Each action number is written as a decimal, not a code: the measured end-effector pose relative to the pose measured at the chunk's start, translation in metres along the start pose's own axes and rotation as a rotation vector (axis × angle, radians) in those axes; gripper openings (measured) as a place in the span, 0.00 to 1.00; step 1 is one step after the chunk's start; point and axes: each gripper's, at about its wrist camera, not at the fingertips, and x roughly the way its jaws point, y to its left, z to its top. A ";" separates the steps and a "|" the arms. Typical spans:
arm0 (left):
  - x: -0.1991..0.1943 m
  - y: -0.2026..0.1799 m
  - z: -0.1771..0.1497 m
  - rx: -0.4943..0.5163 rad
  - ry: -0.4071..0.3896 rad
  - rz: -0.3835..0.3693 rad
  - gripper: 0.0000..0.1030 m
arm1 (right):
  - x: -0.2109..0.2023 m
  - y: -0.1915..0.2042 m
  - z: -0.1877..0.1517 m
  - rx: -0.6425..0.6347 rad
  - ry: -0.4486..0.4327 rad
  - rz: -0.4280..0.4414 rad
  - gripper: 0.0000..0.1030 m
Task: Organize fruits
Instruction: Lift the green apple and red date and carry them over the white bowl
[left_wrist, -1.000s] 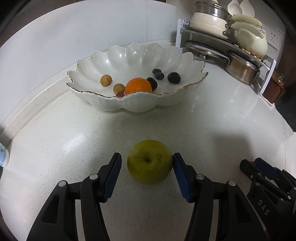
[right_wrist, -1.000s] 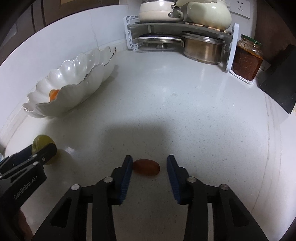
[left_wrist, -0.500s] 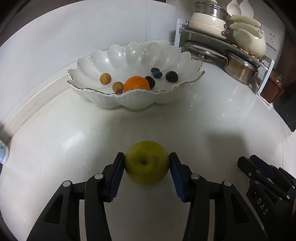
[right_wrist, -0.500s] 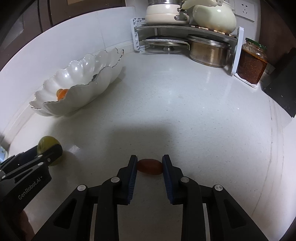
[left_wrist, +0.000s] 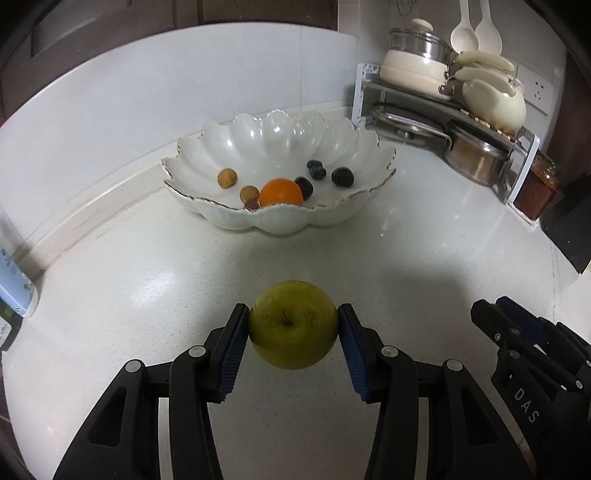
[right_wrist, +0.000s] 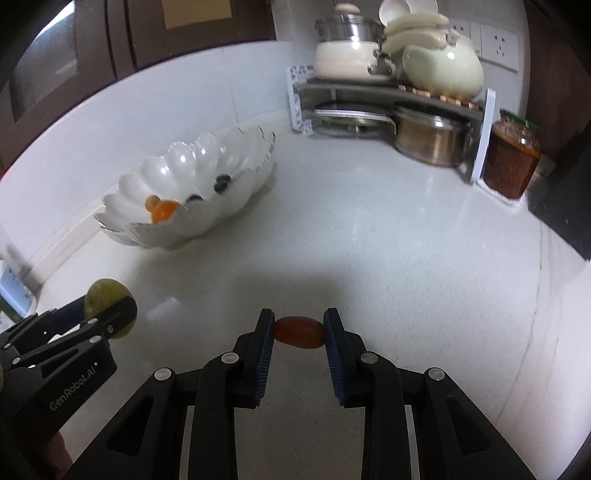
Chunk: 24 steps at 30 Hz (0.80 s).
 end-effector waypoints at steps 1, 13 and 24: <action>-0.003 0.000 0.000 -0.003 -0.005 0.002 0.47 | -0.003 0.000 0.001 -0.006 -0.008 0.003 0.28; -0.050 -0.004 0.004 -0.046 -0.090 0.045 0.47 | -0.043 0.005 0.017 -0.075 -0.120 0.064 0.28; -0.088 -0.003 0.008 -0.076 -0.170 0.078 0.47 | -0.073 0.012 0.029 -0.120 -0.205 0.117 0.28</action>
